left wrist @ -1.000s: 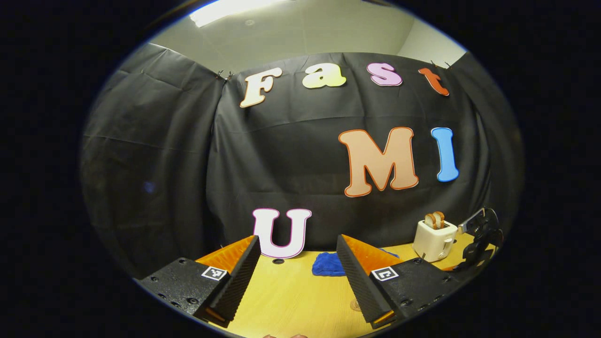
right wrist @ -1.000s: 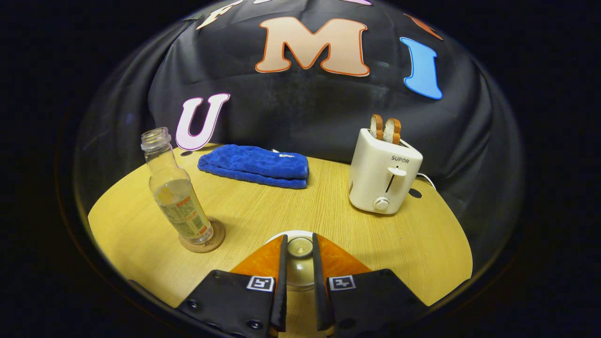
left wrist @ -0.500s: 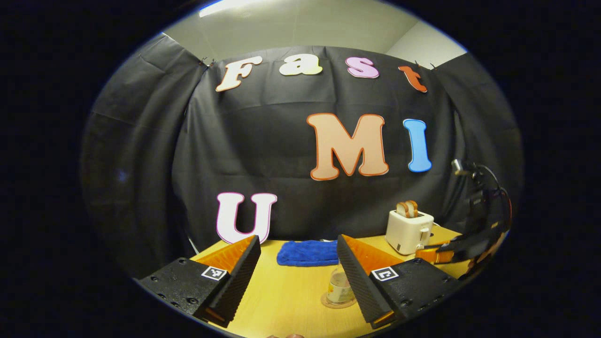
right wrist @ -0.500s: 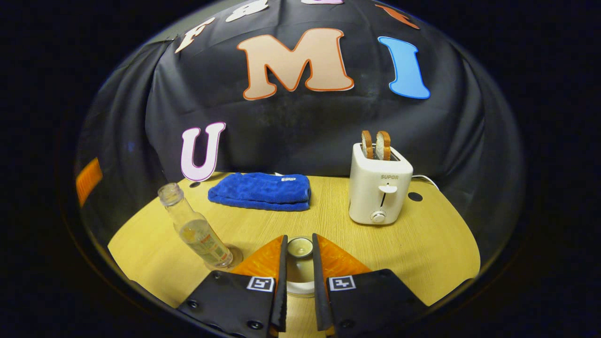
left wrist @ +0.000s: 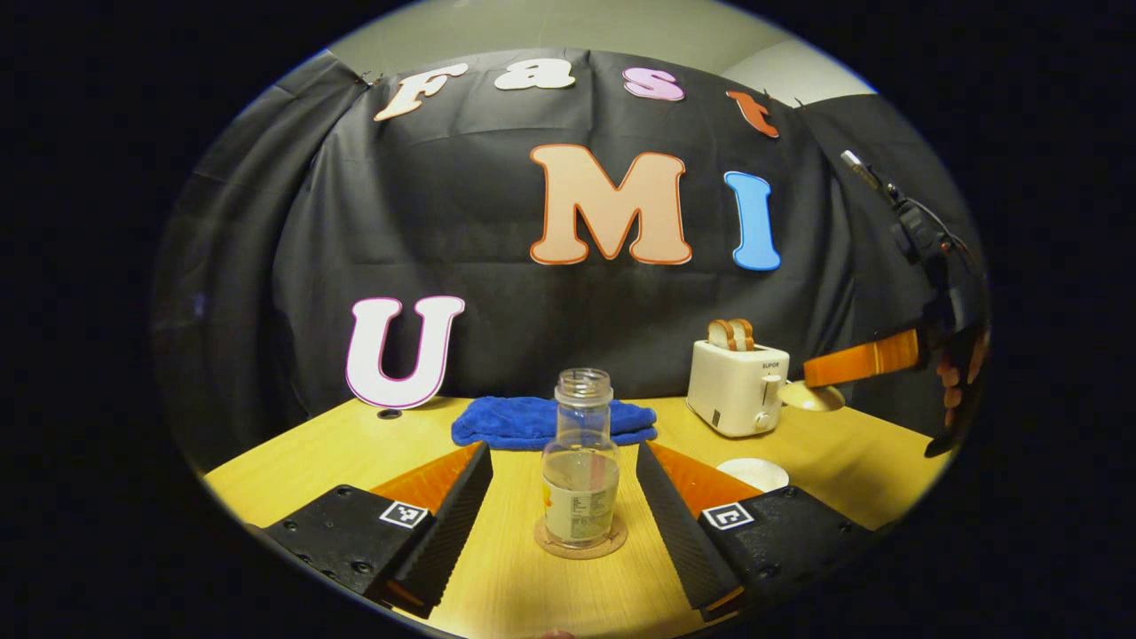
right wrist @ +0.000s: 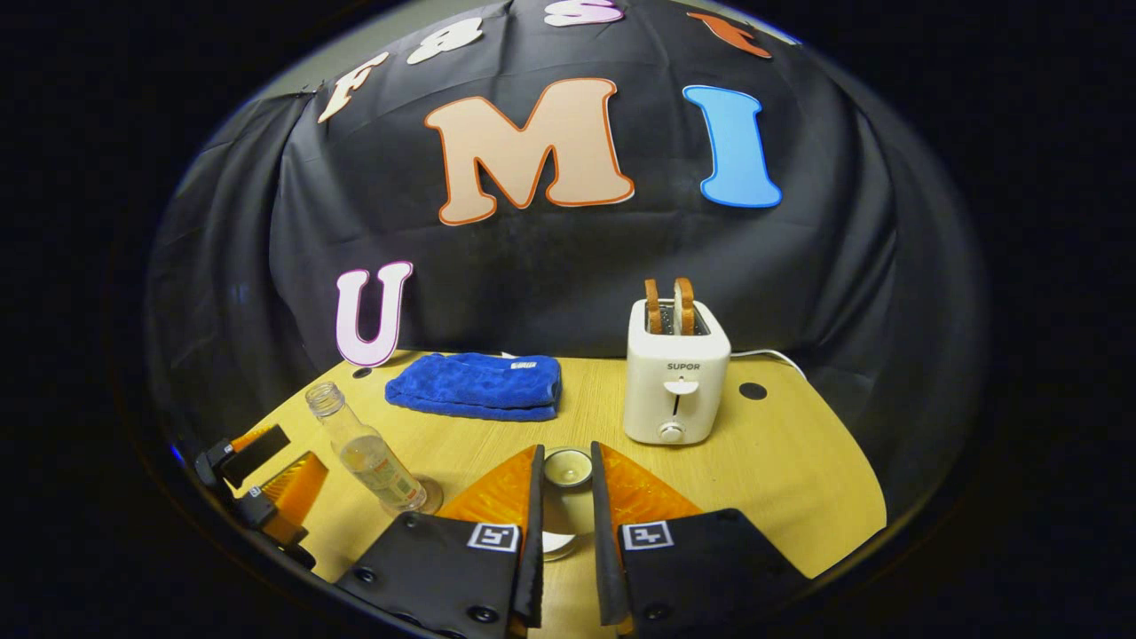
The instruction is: Open the teacup lid with one hand, grasp the water bottle and pour water into the teacup with the other hand; after pouring, place the water bottle on the coaster and then close the teacup lid.
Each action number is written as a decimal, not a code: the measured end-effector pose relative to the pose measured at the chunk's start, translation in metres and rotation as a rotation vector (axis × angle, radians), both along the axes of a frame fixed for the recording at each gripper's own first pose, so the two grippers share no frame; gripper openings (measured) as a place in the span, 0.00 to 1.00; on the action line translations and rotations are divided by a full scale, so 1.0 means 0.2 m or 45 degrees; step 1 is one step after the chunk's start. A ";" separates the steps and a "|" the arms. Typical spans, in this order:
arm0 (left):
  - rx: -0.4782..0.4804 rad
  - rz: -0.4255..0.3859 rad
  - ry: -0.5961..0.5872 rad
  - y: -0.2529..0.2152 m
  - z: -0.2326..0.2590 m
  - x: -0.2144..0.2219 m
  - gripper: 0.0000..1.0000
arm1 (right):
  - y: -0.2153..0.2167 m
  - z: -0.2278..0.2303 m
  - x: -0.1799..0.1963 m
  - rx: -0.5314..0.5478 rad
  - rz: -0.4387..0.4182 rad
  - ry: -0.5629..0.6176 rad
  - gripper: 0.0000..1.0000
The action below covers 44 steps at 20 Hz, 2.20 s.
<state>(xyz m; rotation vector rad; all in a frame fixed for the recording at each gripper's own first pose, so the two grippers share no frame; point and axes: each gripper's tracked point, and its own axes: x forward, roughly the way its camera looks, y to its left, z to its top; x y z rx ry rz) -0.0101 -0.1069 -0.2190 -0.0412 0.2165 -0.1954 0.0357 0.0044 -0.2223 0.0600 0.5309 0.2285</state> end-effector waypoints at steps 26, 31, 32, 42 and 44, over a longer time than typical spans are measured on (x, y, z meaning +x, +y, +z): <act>0.053 -0.088 0.138 -0.13 -0.38 0.18 0.74 | -0.25 0.14 -0.10 -0.035 -0.035 -0.054 0.28; 0.231 -0.117 0.164 -0.14 -0.38 0.19 0.71 | -0.26 0.14 -0.11 -0.027 -0.022 -0.059 0.25; 0.274 -0.125 0.167 -0.13 -0.37 0.19 0.71 | -0.26 0.14 -0.11 -0.025 -0.018 -0.062 0.28; 0.655 -0.179 0.179 -0.06 -0.36 0.19 0.71 | -0.30 0.08 -0.14 0.023 -0.030 -0.053 0.28; 0.725 -0.209 0.179 -0.06 -0.37 0.18 0.71 | -0.31 0.05 -0.15 0.029 -0.031 -0.041 0.31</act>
